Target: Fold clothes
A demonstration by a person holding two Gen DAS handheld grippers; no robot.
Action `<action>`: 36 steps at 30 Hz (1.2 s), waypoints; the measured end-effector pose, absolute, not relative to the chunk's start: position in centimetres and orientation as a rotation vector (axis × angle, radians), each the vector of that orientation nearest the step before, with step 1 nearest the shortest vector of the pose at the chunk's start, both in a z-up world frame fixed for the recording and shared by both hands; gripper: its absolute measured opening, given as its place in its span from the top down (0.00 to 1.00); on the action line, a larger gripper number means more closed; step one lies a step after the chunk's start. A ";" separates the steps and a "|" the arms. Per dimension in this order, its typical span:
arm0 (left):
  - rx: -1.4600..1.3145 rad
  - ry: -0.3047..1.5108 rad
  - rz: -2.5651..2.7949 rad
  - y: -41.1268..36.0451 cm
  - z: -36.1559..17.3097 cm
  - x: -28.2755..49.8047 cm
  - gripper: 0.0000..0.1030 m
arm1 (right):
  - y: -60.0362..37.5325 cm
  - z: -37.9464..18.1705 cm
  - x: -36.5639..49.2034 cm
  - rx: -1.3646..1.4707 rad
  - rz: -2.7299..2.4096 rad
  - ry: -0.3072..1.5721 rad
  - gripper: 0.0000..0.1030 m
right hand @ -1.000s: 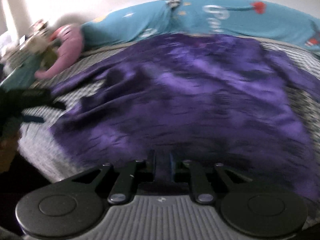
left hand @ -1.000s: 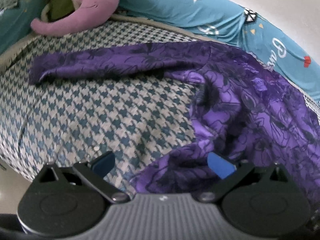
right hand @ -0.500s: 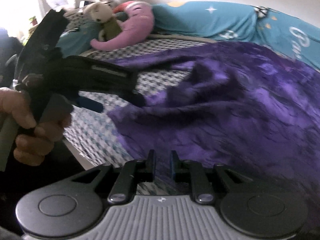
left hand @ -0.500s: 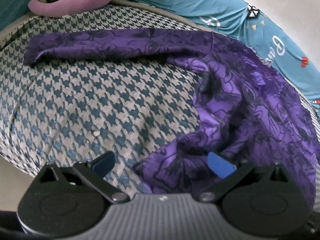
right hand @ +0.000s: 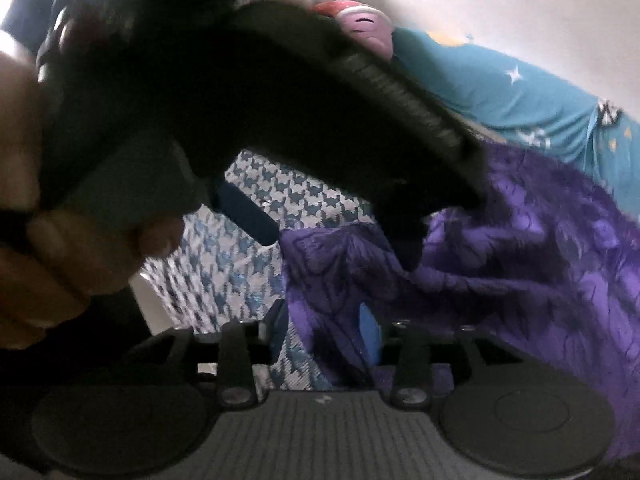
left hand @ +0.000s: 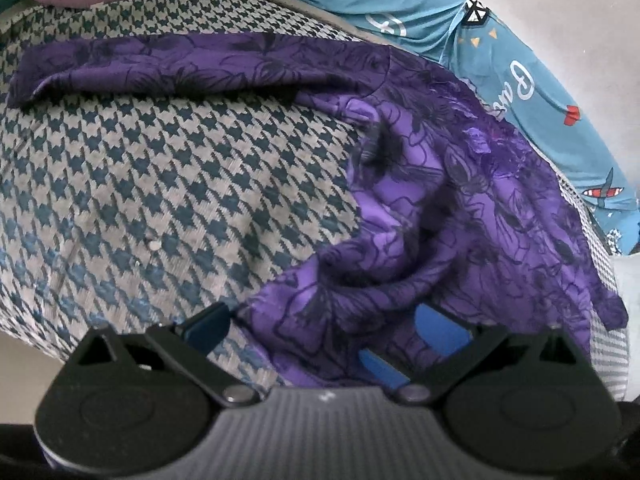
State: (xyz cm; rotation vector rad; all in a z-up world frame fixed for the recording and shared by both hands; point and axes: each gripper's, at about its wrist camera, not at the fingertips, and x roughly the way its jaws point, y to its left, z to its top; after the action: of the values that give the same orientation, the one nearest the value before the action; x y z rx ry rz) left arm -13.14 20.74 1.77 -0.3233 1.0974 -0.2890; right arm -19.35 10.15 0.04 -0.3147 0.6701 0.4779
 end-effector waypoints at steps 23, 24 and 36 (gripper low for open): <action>-0.401 0.887 -0.107 23.9 4.8 -13.3 0.00 | 10.2 0.4 -21.7 -0.315 0.684 0.671 0.90; -0.401 0.891 -0.100 23.6 4.7 -13.2 0.00 | 10.3 0.0 -21.9 -0.332 0.702 0.687 0.90; -0.326 0.915 -0.108 20.8 4.0 -12.8 0.00 | 8.8 0.1 -24.3 -0.320 0.757 0.717 0.88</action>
State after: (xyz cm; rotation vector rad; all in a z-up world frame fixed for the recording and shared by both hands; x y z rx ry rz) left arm -12.79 20.80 4.02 -0.3255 0.9146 -0.1081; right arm -24.25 8.81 0.10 -0.3204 0.7166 0.7574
